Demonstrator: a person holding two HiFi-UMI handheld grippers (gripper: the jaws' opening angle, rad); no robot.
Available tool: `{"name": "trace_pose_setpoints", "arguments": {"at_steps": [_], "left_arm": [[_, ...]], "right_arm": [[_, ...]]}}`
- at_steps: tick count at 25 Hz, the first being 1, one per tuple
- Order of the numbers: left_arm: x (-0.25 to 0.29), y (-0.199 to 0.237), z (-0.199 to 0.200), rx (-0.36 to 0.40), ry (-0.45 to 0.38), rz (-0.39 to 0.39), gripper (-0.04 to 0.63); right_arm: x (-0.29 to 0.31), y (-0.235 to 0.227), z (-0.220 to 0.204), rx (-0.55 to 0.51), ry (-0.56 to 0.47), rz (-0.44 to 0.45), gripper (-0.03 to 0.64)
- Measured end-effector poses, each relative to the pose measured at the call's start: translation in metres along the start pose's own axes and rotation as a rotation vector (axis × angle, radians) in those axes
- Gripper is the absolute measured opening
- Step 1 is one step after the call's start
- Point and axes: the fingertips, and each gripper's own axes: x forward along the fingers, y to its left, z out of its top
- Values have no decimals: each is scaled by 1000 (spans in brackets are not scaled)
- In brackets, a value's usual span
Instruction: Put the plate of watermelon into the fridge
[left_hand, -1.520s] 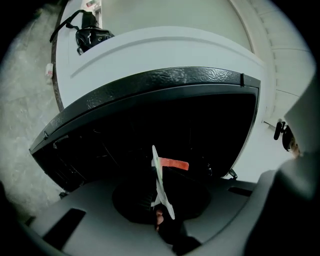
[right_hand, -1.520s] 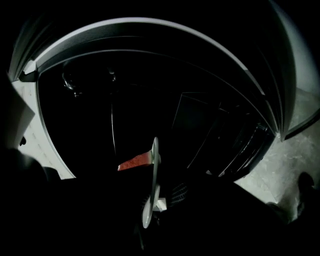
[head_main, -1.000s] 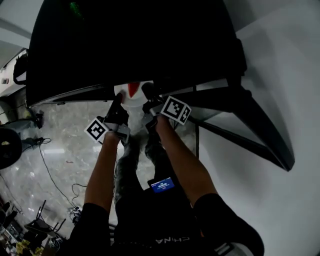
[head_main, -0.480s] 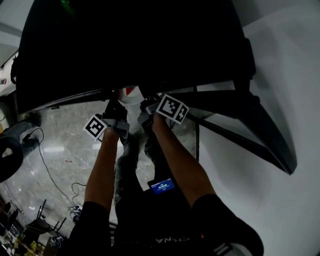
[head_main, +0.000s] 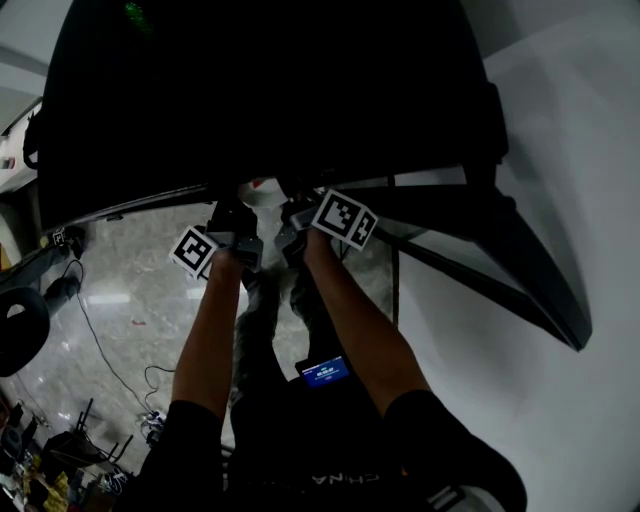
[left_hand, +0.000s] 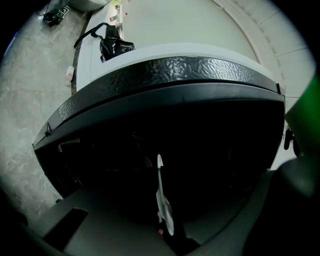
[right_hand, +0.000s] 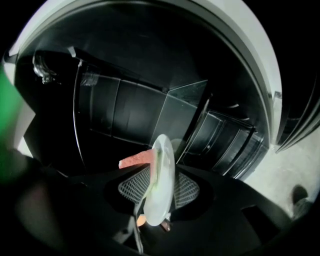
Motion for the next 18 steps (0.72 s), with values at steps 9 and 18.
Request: {"name": "trace_pose_setpoints", "arguments": {"at_steps": [9,18], "left_arm": [[5,-1,-1,-5,-46,24,22],[6,1,7,10,-131,74,21]], "right_arm": [[-5,-7,1,-34,0,-133,117],[-10,-8,-2,-66,34,-149,115]]}}
